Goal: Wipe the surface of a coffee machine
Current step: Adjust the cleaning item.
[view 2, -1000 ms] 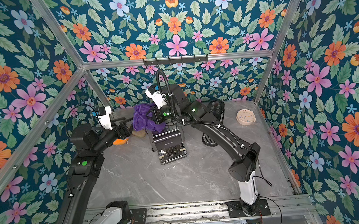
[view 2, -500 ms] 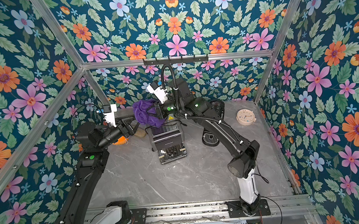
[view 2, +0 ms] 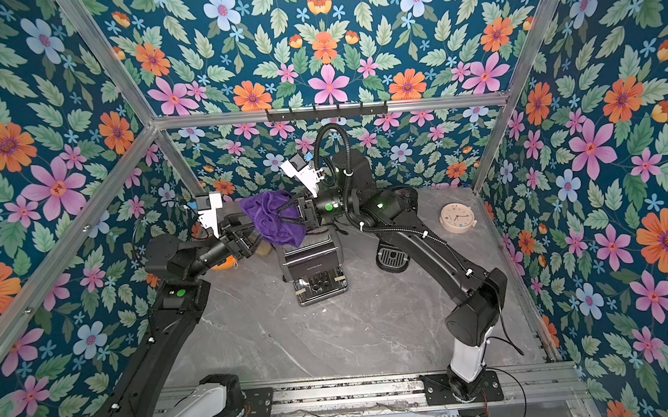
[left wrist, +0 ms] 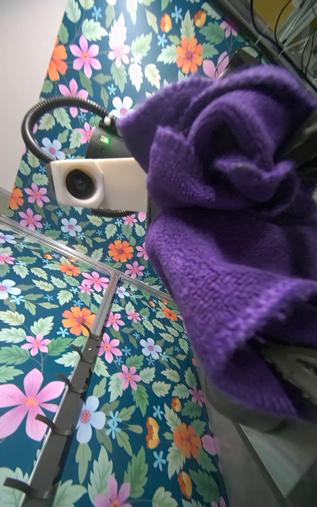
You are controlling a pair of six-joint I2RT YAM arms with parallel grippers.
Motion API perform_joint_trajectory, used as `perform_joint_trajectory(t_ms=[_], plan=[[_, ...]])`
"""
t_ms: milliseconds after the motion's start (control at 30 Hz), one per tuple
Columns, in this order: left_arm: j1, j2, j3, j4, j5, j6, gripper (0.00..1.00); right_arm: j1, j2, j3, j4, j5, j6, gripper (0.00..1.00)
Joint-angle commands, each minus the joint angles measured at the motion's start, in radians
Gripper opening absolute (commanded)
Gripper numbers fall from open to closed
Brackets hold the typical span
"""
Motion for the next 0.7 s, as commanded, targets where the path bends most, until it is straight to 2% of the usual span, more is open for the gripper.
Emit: perform_joint_trajectory(t_ms=[0,67,133,267,400,433,600,667], plan=[[-0.034,0.004,0.000,0.102,0.087,-0.024,0.81,0.021,0.007,-0.002,0.064,-0.103,0.033,0.15],[-0.046,0.007,-0.002,0.142,0.092,-0.044,0.70,0.021,0.009,0.001,0.057,-0.105,0.036,0.16],[-0.055,0.010,0.000,0.169,0.087,-0.061,0.55,0.021,0.014,0.008,0.039,-0.107,0.036,0.18],[-0.057,0.008,0.008,0.167,0.039,-0.055,0.00,0.019,0.000,0.015,-0.064,0.002,-0.014,0.29],[-0.057,-0.013,0.022,0.022,-0.101,0.009,0.00,0.004,-0.031,0.016,-0.167,0.179,-0.049,0.40],[-0.057,-0.015,0.028,-0.014,-0.128,0.029,0.00,-0.004,-0.036,0.016,-0.180,0.203,-0.046,0.42],[-0.057,-0.011,0.073,-0.257,-0.309,0.133,0.00,-0.037,-0.044,0.016,-0.250,0.333,-0.024,0.64],[-0.057,0.007,0.101,-0.348,-0.370,0.165,0.00,-0.041,-0.045,0.022,-0.282,0.367,-0.031,0.69]])
